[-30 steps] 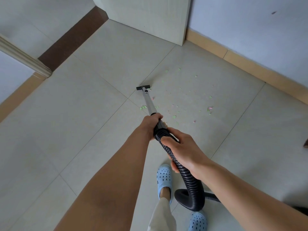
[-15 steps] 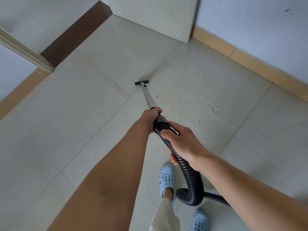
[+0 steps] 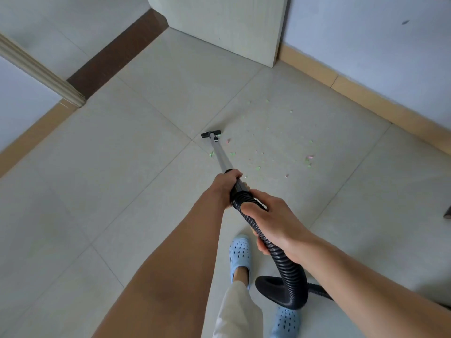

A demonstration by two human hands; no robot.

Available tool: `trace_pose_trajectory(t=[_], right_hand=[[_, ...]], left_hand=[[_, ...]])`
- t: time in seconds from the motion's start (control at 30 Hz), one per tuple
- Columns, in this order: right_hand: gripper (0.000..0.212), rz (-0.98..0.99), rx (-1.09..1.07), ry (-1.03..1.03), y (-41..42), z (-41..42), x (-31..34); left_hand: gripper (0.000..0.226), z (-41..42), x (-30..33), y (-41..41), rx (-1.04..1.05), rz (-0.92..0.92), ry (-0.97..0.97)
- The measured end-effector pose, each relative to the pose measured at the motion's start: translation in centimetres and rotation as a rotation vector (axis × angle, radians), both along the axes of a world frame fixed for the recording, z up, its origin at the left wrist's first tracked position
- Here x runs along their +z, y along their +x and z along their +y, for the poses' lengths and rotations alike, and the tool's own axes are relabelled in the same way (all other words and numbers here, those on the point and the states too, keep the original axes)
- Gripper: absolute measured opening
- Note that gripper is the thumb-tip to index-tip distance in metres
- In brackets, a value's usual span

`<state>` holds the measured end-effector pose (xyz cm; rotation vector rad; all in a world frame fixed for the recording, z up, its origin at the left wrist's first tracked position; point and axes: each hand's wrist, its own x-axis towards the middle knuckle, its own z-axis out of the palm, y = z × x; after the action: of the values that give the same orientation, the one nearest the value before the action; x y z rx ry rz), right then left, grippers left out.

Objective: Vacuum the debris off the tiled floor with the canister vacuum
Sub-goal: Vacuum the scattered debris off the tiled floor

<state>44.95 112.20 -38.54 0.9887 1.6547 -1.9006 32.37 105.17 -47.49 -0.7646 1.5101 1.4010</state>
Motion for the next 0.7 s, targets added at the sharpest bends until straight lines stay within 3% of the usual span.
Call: trace_pose_trajectory(t=[0.57,0.7], right_hand=[[0.024,0.007,0.053,-0.025,14.9,-0.6,1.0],[0.034,0.013,0.093,0.009,15.9,-1.0,1.0]], left_hand=[[0.016,-1.5,-0.2,14.9,0.024,-0.02,0.0],[0.011,-2.3,0.2,16.1,0.07,-0.042,0.028]])
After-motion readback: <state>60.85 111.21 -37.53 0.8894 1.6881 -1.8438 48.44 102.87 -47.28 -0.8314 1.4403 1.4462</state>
